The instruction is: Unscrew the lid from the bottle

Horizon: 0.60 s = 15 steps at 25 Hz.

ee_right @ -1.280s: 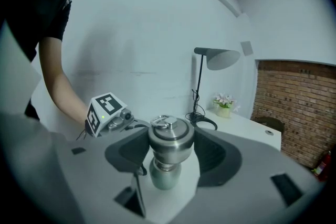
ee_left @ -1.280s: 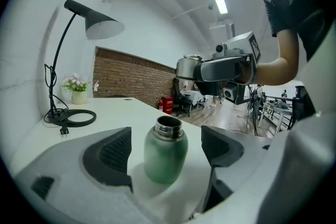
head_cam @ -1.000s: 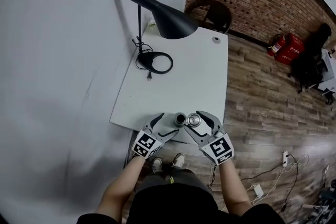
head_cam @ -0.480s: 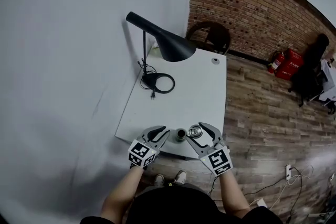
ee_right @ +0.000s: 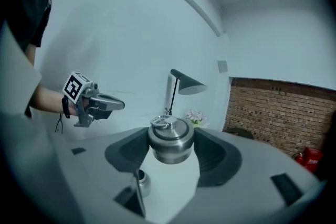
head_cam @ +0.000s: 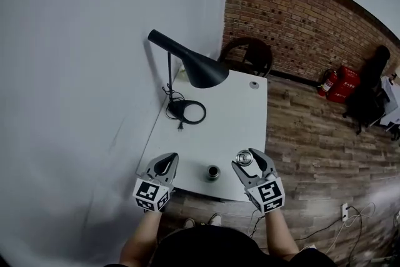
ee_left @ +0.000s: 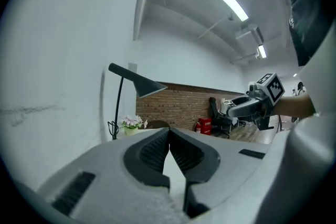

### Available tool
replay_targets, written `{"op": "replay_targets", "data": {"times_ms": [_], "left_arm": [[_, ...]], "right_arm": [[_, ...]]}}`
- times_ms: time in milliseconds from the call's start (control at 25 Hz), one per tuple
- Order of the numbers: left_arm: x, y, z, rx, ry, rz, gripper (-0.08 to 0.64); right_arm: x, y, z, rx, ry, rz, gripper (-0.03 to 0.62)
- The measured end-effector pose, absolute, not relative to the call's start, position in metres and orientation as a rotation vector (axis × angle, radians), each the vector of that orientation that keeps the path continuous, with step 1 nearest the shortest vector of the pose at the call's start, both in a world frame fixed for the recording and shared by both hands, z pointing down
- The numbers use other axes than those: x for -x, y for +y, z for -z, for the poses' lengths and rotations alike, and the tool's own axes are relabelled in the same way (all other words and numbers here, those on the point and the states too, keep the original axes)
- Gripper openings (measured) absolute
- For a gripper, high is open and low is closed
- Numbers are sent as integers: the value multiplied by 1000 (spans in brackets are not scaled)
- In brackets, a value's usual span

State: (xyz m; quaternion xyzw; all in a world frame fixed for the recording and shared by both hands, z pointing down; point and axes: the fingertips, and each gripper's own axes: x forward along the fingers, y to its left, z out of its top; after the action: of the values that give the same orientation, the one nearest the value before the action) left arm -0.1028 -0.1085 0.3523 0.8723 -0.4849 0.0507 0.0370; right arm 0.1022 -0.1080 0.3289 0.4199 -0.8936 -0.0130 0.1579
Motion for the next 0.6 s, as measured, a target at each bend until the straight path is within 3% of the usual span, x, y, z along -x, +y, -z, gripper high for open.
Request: {"op": "replay_targets", "data": {"times_ms": [600], "left_arm": [[150, -66, -255, -2734, -1685, 22, 23]], "right_arm": [[-148, -105, -277, -1424, -2659, -138, 267]]}}
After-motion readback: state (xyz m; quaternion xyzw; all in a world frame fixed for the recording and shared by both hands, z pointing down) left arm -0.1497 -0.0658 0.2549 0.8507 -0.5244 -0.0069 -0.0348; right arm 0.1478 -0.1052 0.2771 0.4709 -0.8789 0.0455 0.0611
